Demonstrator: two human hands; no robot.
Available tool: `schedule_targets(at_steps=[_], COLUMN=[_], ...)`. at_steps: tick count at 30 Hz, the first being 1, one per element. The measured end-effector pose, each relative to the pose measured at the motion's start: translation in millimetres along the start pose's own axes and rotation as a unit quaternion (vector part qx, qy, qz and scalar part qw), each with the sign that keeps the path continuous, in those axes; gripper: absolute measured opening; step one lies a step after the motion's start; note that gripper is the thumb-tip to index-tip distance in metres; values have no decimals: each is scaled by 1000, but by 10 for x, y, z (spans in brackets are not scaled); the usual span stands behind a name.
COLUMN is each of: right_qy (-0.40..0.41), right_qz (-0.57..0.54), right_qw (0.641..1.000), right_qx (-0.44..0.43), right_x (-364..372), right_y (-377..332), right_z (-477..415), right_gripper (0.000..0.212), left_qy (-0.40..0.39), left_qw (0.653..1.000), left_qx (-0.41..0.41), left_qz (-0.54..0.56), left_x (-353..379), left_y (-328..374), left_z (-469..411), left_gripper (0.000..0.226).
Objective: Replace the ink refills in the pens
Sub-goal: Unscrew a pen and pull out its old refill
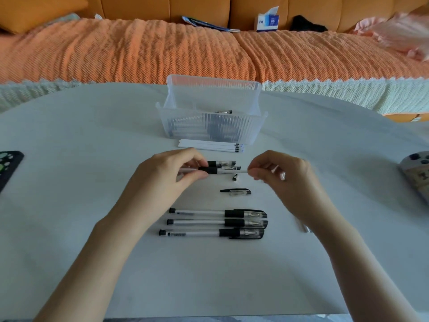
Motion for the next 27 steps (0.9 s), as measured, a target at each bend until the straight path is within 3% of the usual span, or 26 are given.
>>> schedule_targets(at_steps=[6, 13, 18, 24, 27], right_qy=[-26, -30, -40, -48, -52], right_qz=[-67, -136, -192, -188, -157], right_qw=[997, 990, 980, 979, 984], right_qx=[3, 24, 36, 58, 64], right_x=[120, 125, 164, 159, 164], right_y=[-110, -117, -131, -72, -33], right_z=[33, 36, 54, 47, 42], right_gripper=[7, 17, 13, 3, 8], left_qy=[-18, -16, -18, 8, 15], left_qw=[999, 999, 998, 997, 997], left_qx=[19, 41, 54, 62, 68], left_qz=[20, 26, 33, 35, 22], left_x=[163, 184, 228, 189, 187], left_y=[107, 140, 212, 240, 255], left_z=[5, 27, 35, 33, 37], left_gripper=[14, 16, 12, 7, 5])
Point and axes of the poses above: each hand's wrist, its own z-axis away from the middle knuckle, its own x-axis out of the palm, y = z × x, the point moved 6 cm from there along -z, towards the middle knuckle, and after that the axes turned 1 degree about x, right-handed, at the moved point
